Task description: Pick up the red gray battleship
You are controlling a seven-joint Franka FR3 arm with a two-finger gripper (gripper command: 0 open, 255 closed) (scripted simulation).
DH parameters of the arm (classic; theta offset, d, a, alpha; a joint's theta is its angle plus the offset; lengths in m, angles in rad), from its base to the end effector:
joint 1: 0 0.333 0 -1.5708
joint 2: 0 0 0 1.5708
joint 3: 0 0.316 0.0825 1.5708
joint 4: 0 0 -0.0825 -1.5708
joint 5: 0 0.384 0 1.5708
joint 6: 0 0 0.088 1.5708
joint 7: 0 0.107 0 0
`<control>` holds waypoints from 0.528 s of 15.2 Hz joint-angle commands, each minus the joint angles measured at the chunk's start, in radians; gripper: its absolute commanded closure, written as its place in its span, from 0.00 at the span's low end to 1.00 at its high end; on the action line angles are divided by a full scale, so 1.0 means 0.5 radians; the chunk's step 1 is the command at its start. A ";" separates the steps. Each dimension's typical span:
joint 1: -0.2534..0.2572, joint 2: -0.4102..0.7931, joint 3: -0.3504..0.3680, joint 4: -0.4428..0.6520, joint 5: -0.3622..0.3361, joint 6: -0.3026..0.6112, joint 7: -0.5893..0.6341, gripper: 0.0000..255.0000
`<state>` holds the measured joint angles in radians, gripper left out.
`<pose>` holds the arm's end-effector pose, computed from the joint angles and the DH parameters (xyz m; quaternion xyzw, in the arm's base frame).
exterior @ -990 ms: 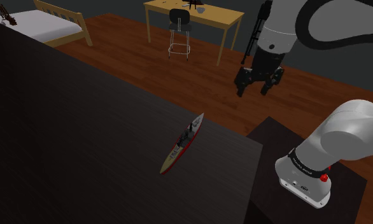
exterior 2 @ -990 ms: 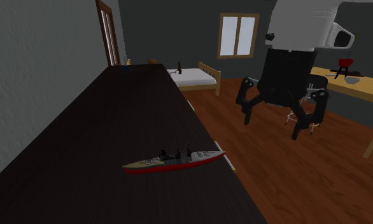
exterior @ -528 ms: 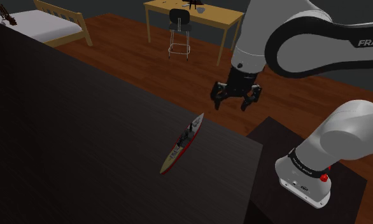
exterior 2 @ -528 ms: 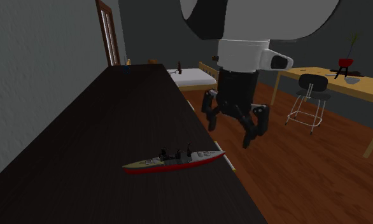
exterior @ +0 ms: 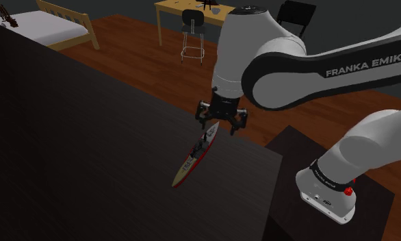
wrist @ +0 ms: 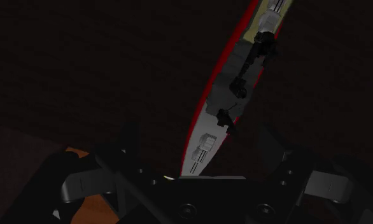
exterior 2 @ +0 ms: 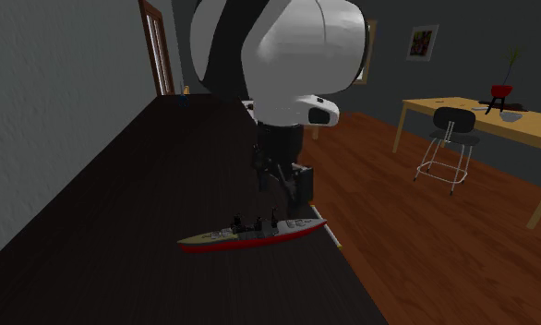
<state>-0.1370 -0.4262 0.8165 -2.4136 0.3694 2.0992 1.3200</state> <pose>0.3323 0.2991 0.4171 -0.9059 0.4235 0.0008 0.0102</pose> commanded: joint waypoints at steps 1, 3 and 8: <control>-0.117 0.194 0.174 0.086 -0.098 0.123 0.226 0.00; -0.253 0.410 0.359 0.194 -0.272 0.212 0.490 0.00; -0.294 0.527 0.429 0.147 -0.370 0.343 0.575 0.00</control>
<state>-0.2764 -0.1795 1.0215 -2.3386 0.1997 2.2563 1.5956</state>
